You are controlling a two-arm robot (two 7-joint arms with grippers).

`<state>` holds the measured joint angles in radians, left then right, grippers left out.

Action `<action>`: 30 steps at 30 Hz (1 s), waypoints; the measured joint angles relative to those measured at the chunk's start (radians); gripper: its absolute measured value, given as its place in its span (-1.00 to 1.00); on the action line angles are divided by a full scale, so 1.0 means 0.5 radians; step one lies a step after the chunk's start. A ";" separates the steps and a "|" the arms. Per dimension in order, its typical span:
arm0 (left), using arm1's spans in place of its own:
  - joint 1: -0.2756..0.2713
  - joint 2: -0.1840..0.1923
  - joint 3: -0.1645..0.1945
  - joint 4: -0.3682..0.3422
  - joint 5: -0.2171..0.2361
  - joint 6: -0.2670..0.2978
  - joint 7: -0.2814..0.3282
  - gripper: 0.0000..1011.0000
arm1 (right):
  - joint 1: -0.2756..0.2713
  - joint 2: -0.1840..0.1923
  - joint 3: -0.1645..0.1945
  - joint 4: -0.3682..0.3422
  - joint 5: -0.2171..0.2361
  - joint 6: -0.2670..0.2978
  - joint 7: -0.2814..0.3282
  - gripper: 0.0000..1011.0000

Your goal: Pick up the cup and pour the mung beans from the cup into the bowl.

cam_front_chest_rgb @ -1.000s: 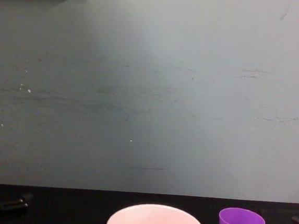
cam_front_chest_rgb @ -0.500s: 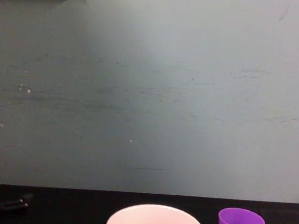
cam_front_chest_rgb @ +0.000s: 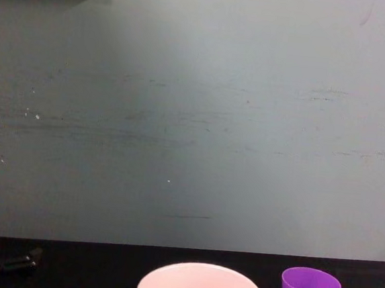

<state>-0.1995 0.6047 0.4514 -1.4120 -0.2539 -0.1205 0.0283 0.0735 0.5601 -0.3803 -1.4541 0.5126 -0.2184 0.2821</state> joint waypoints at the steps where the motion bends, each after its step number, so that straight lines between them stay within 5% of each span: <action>1: 0.000 0.000 0.000 0.000 0.000 0.000 0.000 0.98 | 0.009 -0.009 -0.002 0.010 0.000 0.007 0.006 0.98; 30: 0.000 0.000 0.000 0.000 0.000 0.000 0.000 0.98 | 0.340 -0.328 -0.052 0.456 -0.196 0.055 0.119 0.98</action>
<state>-0.1995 0.6047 0.4514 -1.4120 -0.2539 -0.1205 0.0283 0.2435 0.3962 -0.4063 -1.2260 0.4146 -0.1910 0.3418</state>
